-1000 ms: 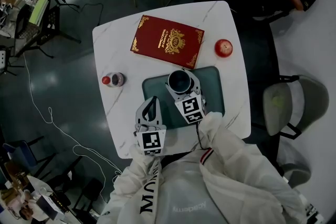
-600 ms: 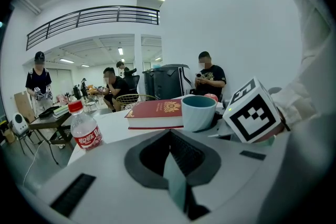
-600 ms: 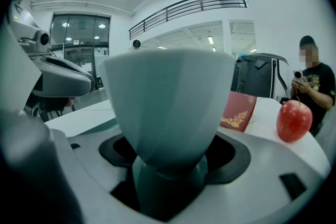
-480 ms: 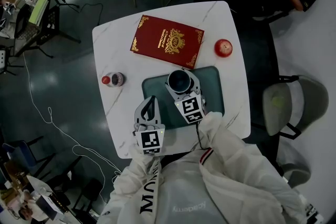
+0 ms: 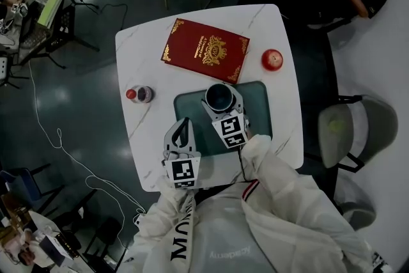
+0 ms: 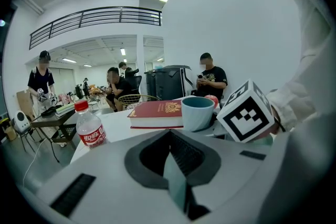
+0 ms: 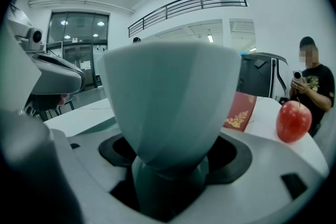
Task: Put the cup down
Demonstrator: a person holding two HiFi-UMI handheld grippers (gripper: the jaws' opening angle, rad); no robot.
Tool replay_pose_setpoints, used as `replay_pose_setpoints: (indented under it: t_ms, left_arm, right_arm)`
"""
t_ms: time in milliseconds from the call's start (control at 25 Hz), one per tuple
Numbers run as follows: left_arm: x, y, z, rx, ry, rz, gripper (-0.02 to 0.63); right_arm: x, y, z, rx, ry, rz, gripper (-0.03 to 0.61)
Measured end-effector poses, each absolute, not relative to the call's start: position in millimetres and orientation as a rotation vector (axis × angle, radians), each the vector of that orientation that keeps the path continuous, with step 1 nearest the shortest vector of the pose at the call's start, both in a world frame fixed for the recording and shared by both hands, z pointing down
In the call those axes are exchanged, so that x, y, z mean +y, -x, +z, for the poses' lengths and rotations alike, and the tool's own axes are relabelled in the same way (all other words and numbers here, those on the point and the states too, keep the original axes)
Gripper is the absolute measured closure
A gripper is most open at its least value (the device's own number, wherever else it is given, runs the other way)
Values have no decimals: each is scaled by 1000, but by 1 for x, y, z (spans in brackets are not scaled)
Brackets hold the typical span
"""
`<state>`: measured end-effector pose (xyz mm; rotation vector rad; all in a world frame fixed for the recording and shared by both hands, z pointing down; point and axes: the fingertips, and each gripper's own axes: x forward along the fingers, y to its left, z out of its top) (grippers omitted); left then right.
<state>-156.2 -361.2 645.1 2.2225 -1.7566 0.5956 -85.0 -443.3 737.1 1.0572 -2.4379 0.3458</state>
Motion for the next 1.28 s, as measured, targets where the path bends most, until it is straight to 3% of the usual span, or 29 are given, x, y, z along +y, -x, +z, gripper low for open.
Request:
replay_pose_setpoints:
  t_ms: [480,1280]
  left_arm:
    - [-347,164,640,-1781,-2200,600,603]
    - [-297,163,613,-1783,-2206,578,603]
  right_arm:
    - [-442,89,739,-2444,-1026,371,154]
    - [-411,64,720,-2344,-1007,428,109]
